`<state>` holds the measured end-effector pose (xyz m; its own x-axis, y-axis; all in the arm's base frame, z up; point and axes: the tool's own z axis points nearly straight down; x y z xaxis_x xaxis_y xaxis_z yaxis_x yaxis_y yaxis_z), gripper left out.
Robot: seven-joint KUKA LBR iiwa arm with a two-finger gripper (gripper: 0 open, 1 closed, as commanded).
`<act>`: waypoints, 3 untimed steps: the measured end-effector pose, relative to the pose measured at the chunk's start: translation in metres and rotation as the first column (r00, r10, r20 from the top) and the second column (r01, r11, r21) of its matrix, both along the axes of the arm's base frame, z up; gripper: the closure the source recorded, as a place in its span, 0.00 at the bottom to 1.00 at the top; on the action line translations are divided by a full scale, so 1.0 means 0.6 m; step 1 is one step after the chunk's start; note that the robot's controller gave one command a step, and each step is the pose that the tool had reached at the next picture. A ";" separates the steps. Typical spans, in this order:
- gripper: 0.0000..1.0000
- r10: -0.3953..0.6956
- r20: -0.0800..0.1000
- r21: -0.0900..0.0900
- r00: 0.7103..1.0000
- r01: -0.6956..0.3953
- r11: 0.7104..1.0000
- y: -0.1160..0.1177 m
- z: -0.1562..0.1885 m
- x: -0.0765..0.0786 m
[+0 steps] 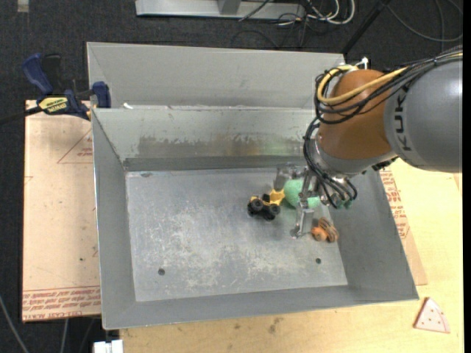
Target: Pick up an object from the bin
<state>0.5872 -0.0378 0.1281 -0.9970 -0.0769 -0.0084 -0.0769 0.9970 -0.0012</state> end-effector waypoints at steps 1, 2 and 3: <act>1.00 0.095 -0.005 0.002 0.995 -0.095 0.995 0.029 -0.070 0.035; 1.00 0.096 -0.005 0.002 0.995 -0.096 0.995 0.029 -0.070 0.035; 1.00 0.096 -0.005 0.002 0.995 -0.096 0.995 0.029 -0.070 0.035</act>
Offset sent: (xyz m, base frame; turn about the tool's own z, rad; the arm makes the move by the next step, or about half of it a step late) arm 0.0000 0.0000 0.0000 0.0000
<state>0.6083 -0.0201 0.0861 -0.9850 -0.1723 -0.0039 -0.1723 0.9850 0.0009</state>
